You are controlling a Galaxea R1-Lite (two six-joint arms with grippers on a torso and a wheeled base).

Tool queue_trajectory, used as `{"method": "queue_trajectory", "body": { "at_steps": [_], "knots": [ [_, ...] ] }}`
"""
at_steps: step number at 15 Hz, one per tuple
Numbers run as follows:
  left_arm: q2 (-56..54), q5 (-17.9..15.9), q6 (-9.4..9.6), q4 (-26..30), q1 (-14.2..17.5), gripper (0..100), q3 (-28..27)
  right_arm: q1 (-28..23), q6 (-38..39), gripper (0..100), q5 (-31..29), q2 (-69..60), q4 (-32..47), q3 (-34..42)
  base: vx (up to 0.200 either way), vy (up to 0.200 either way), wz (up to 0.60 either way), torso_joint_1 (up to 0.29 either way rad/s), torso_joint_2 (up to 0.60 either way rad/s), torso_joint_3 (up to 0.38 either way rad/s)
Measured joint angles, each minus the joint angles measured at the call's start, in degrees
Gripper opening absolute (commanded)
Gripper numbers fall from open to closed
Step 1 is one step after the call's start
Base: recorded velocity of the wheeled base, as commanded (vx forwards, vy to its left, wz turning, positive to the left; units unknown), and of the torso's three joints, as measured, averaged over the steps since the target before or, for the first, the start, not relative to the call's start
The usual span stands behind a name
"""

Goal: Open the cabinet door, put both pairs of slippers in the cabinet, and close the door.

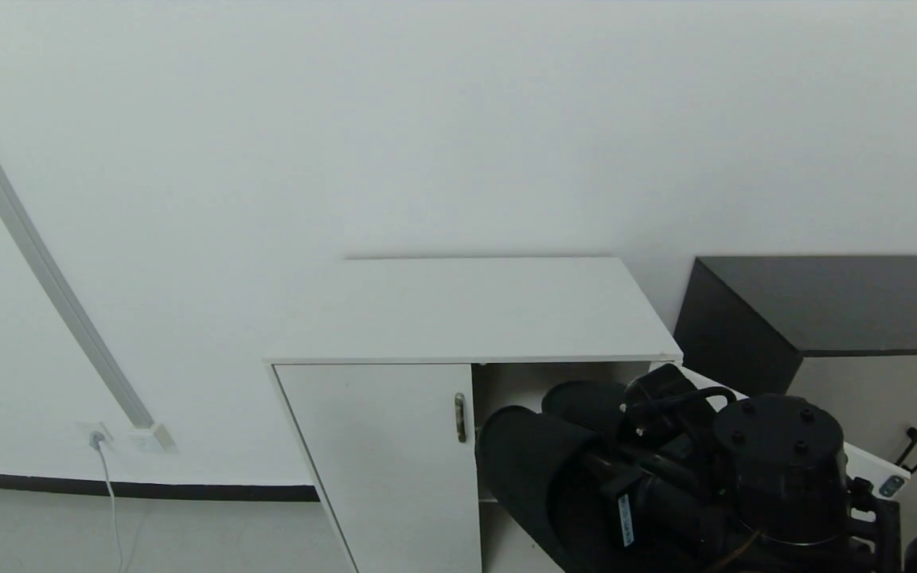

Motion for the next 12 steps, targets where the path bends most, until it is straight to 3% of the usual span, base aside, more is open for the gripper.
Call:
{"method": "queue_trajectory", "body": {
  "at_steps": [12],
  "knots": [
    [0.0,0.0,-0.02,0.0,0.0,0,0.0,0.8,-0.5,0,-0.1,0.0,-0.9,1.0,0.000,0.000,0.00,-0.204,0.53,0.315]
  ]
}}
